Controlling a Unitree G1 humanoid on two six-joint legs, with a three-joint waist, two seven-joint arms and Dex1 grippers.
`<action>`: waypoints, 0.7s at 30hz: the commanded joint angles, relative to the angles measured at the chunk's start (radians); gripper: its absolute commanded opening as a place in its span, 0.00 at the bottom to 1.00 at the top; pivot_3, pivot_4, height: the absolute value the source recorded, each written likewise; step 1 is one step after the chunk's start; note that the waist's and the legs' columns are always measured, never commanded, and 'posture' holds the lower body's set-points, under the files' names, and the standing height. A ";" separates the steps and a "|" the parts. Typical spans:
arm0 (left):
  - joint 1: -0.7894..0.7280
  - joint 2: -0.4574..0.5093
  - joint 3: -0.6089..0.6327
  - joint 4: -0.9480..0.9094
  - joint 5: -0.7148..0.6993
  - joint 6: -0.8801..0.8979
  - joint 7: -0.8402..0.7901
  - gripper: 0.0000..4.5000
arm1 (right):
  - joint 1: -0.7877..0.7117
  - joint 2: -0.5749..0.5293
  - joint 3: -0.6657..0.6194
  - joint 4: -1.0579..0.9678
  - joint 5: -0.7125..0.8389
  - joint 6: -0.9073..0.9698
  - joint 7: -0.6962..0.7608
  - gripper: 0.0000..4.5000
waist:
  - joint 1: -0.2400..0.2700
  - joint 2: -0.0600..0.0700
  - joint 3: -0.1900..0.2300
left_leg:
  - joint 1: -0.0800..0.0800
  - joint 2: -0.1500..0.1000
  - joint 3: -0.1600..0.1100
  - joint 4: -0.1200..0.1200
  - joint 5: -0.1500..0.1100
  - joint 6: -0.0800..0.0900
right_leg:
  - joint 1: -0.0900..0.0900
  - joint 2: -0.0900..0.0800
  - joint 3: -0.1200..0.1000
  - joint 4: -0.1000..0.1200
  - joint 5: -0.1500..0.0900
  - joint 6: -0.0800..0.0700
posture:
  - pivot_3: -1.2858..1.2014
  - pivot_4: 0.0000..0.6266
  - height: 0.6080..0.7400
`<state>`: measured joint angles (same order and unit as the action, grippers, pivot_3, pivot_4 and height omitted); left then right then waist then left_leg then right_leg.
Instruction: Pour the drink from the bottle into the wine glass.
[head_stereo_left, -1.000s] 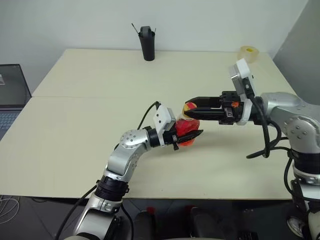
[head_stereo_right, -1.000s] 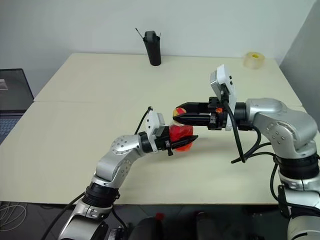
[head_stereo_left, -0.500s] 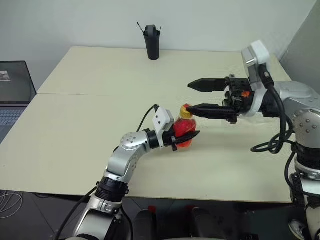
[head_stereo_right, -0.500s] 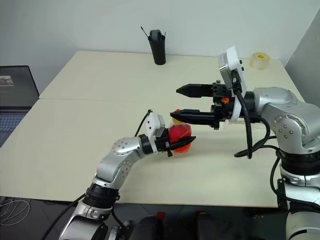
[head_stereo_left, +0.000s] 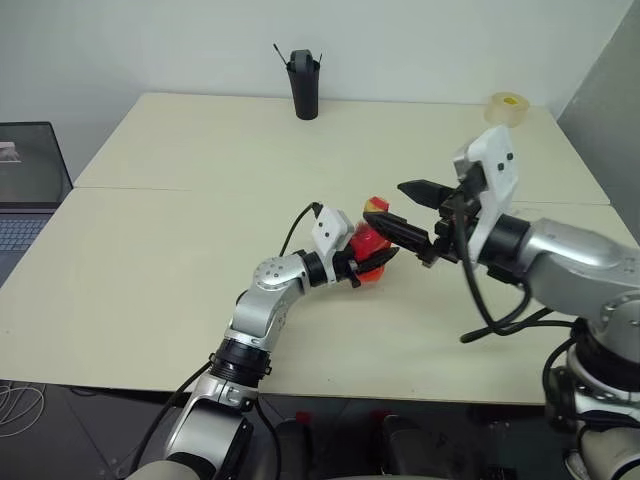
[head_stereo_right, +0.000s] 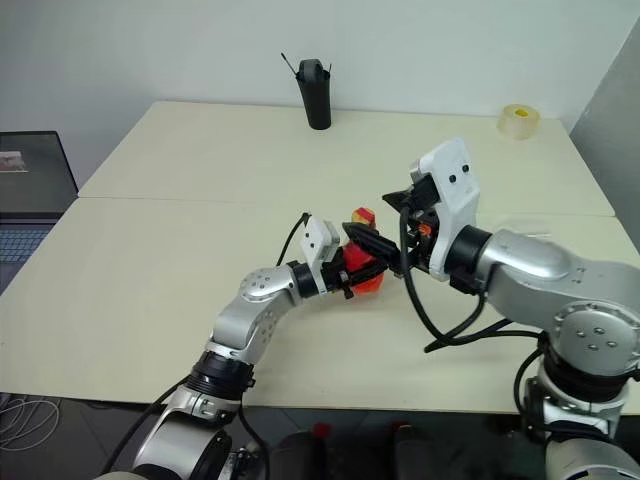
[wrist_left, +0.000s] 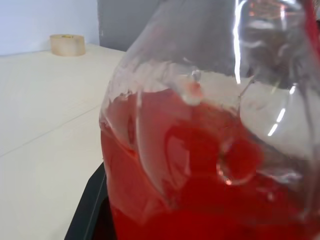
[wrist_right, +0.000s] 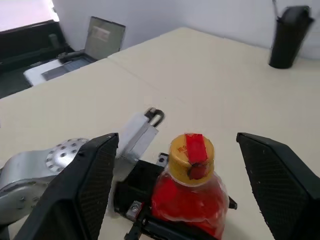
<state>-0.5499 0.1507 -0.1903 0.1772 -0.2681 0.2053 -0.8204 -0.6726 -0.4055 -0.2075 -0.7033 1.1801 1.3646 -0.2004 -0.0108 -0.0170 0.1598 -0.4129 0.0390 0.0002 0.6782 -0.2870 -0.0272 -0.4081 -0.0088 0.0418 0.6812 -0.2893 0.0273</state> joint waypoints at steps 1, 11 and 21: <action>-0.033 -0.015 -0.003 -0.011 -0.006 -0.033 -0.017 0.42 | 0.007 0.050 0.006 -0.033 0.015 -0.004 -0.143 0.89 | 0.000 0.000 0.000 | 0.000 0.000 0.000 0.000 0.000 0.000 | 0.000 0.000 0.000 0.000 0.000 0.000 | 0.52 0.24 1.00; -0.045 -0.017 0.002 0.013 -0.001 -0.039 -0.030 0.42 | 0.021 0.074 0.055 -0.007 0.044 -0.019 -0.257 0.89 | -0.011 0.000 0.000 | -0.001 0.000 0.000 0.000 0.000 0.000 | -0.001 0.000 -0.001 0.000 0.000 0.000 | 0.52 0.24 1.00; -0.051 -0.013 0.009 0.020 0.004 -0.043 -0.017 0.42 | -0.039 0.061 0.098 0.055 -0.006 -0.060 -0.214 0.38 | -0.018 0.000 0.000 | -0.001 0.000 -0.001 0.000 0.000 0.000 | -0.001 0.001 -0.001 0.000 0.000 0.000 | 0.52 0.24 1.00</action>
<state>-0.5715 0.1470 -0.1893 0.2186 -0.2605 0.1905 -0.8358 -0.6827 -0.3376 -0.0884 -0.6461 1.1923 1.3436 -0.4244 -0.0284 -0.0168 0.1597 -0.4140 0.0395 -0.0007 0.6781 -0.2871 -0.0270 -0.4090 -0.0076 0.0409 0.6811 -0.2893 0.0273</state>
